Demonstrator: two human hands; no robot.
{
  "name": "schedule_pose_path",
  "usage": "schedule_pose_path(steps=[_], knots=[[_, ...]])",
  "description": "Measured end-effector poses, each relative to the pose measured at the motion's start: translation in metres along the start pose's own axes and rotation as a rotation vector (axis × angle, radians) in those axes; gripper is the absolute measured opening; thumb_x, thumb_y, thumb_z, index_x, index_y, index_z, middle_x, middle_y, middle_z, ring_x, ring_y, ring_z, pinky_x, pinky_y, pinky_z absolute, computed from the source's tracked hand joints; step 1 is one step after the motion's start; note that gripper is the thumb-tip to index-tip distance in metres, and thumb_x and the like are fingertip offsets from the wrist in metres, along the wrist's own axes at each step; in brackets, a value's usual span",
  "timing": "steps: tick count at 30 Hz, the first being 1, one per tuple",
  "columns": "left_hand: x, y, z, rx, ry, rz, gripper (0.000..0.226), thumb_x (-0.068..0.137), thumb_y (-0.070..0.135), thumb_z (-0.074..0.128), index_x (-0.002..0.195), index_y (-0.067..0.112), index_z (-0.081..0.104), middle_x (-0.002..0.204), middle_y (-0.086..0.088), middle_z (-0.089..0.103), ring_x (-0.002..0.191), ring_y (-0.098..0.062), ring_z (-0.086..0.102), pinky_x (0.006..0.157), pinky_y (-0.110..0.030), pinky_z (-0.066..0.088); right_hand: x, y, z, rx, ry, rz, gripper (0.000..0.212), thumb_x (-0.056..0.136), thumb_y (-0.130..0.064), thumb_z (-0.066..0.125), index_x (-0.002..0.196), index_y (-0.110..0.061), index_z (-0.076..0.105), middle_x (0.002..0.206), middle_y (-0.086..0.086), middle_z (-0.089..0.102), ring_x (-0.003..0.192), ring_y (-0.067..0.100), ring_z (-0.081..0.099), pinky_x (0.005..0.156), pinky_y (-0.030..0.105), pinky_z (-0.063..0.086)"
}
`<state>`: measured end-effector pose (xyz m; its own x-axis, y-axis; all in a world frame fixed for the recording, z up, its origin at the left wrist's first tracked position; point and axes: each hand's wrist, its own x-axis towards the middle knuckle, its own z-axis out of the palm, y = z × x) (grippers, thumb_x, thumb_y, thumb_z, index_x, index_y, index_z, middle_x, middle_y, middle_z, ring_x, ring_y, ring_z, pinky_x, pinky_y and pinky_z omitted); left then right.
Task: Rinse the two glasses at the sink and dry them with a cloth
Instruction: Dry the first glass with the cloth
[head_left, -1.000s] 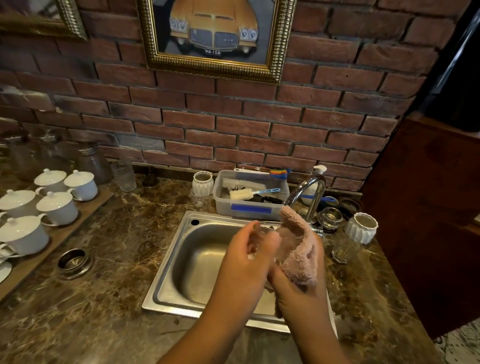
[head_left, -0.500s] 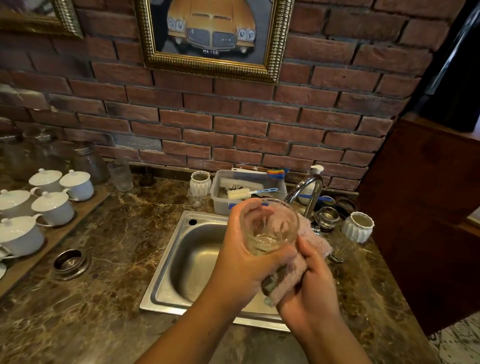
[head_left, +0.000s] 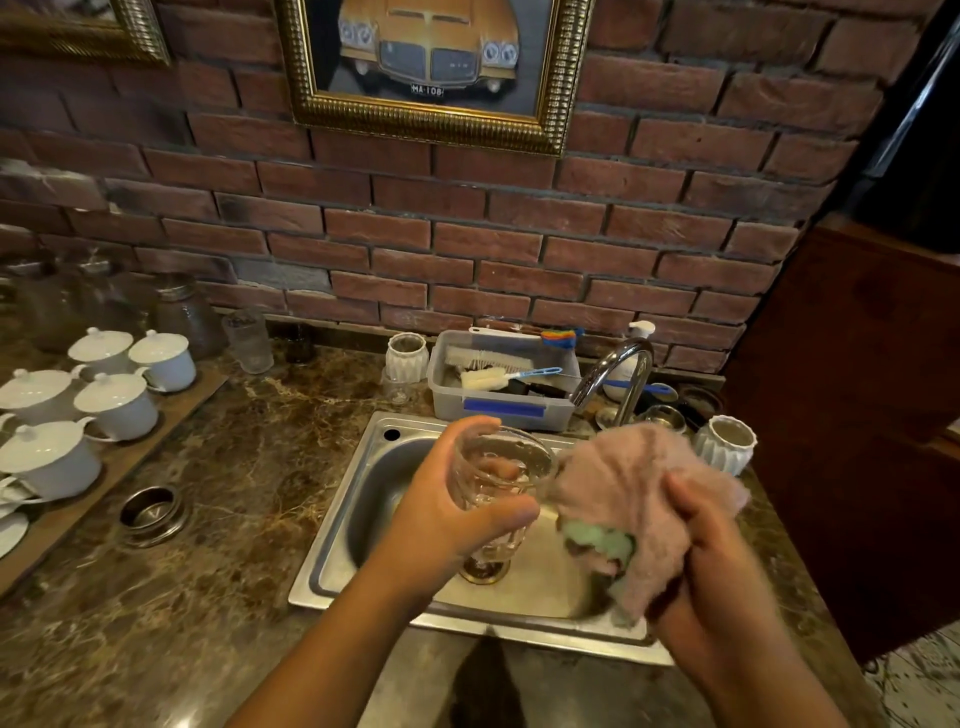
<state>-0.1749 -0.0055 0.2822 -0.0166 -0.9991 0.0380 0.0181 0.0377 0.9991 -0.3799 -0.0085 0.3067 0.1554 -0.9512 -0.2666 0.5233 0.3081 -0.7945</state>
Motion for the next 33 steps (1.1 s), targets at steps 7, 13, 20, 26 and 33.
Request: schedule_pose_path(steps=[7, 13, 20, 26, 33], knots=[[-0.005, 0.014, 0.003, 0.144, -0.138, -0.042, 0.07, 0.062, 0.035, 0.088, 0.123, 0.035, 0.053, 0.114, 0.013, 0.074, 0.105, -0.008, 0.071, 0.092, -0.033, 0.059, -0.008, -0.023, 0.027, -0.761, -0.25, -0.227, 0.018, 0.087, -0.057, 0.062, 0.102, -0.064, 0.066, 0.113, -0.027, 0.072, 0.104, 0.0, 0.07, 0.084, 0.029, 0.059], [-0.004, 0.012, 0.0, 0.379, -0.156, -0.05, 0.069, 0.057, 0.048, 0.089, 0.117, 0.042, 0.056, 0.111, 0.015, 0.072, 0.101, -0.001, 0.07, 0.093, -0.037, 0.059, 0.005, -0.006, 0.027, -0.927, -0.397, -0.133, 0.063, 0.088, -0.048, 0.057, 0.147, -0.047, 0.034, 0.128, -0.037, 0.058, 0.114, -0.018, 0.058, 0.09, 0.005, 0.048], [-0.005, 0.015, 0.011, 1.168, -0.282, 0.223, 0.082, 0.07, 0.063, 0.076, 0.137, 0.04, 0.034, 0.13, 0.012, 0.062, 0.116, -0.012, 0.06, 0.093, -0.035, 0.051, 0.017, 0.035, 0.006, -0.61, -0.306, 0.148, 0.098, 0.066, -0.021, 0.085, 0.151, -0.025, 0.037, 0.13, 0.011, 0.069, 0.121, 0.025, 0.067, 0.105, 0.046, 0.053], [-0.009, 0.001, -0.006, 0.757, -0.225, 0.215, 0.072, 0.071, 0.07, 0.067, 0.136, 0.042, 0.05, 0.13, 0.022, 0.061, 0.118, 0.001, 0.057, 0.1, -0.03, 0.051, 0.013, 0.04, -0.003, -0.464, -0.242, 0.063, 0.078, 0.067, -0.013, 0.08, 0.139, -0.027, 0.051, 0.121, 0.01, 0.074, 0.113, 0.027, 0.071, 0.098, 0.041, 0.056], [-0.028, -0.002, 0.034, -0.012, 0.242, -0.078, 0.018, 0.101, 0.041, 0.05, 0.104, 0.03, 0.063, 0.098, 0.0, 0.071, 0.08, -0.022, 0.074, 0.059, -0.044, 0.063, 0.001, 0.042, 0.005, -0.704, -0.27, -0.202, 0.081, 0.081, -0.028, 0.072, 0.149, -0.042, 0.03, 0.126, -0.004, 0.069, 0.109, 0.0, 0.069, 0.088, 0.013, 0.053]])
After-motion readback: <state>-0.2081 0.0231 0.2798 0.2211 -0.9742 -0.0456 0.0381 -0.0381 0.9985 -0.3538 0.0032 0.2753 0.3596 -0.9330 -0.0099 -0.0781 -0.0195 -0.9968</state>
